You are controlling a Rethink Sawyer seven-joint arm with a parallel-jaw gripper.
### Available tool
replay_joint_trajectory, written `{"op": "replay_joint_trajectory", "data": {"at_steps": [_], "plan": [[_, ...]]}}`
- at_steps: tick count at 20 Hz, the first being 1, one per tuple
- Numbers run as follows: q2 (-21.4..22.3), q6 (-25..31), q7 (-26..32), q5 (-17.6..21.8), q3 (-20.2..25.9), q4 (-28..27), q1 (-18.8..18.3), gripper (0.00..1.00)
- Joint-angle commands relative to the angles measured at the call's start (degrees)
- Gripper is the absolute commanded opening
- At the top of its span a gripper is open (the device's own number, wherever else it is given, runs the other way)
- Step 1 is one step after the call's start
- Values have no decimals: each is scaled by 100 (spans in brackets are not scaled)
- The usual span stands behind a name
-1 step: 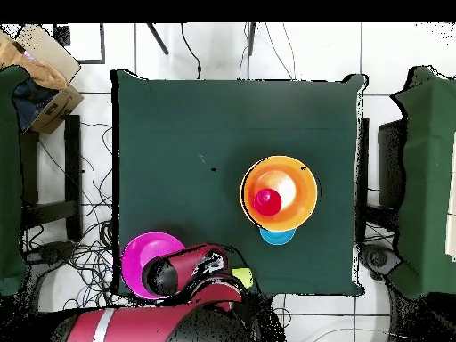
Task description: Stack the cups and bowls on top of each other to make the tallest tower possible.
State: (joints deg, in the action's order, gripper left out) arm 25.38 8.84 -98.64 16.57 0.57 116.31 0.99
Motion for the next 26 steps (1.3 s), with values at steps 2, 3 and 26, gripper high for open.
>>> {"op": "replay_joint_trajectory", "data": {"at_steps": [2,3,26], "plan": [[-372,-614,-950,20,69,-77,198,0],[-372,-619,-958,17,49,-88,223,0],[1296,1828,-806,-1006,851,-1,-153,0]]}}
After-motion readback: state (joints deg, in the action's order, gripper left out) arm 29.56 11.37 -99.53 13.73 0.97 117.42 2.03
